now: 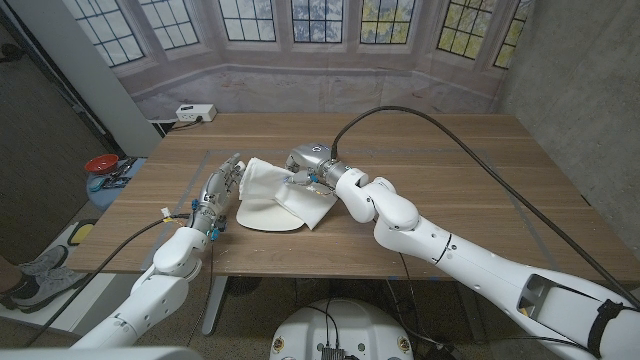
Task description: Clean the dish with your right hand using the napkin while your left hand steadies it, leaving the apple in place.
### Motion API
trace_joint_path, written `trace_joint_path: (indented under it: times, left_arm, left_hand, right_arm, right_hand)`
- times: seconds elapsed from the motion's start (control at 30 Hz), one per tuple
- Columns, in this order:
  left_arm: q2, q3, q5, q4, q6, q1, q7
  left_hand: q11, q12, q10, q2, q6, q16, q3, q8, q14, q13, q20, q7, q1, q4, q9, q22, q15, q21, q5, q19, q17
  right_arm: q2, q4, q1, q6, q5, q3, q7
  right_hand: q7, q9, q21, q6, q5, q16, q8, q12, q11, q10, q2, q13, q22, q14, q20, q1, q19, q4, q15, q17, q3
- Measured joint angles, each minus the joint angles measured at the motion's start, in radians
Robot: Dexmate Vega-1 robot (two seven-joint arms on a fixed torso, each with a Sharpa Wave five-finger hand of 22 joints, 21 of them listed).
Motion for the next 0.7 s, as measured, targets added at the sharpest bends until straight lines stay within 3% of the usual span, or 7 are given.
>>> trace_joint_path:
  times: [0.7]
  left_arm:
    - [-0.005, 0.007, -0.008, 0.015, 0.002, -0.011, -0.023]
  left_hand:
    - [-0.004, 0.0, -0.004, -0.004, -0.002, 0.0, -0.001, -0.005, 0.0, 0.0, 0.0, 0.002, -0.004, 0.007, 0.0, 0.0, 0.0, 0.0, 0.0, 0.0, 0.0]
  right_arm:
    - [0.047, 0.071, 0.042, -0.032, 0.051, -0.043, -0.004]
  right_hand:
    - [-0.002, -0.007, 0.0, 0.034, 0.043, -0.026, 0.008, 0.008, -0.005, 0.016, -0.047, 0.006, 0.0, 0.005, 0.0, 0.004, 0.0, -0.011, -0.005, 0.0, 0.012]
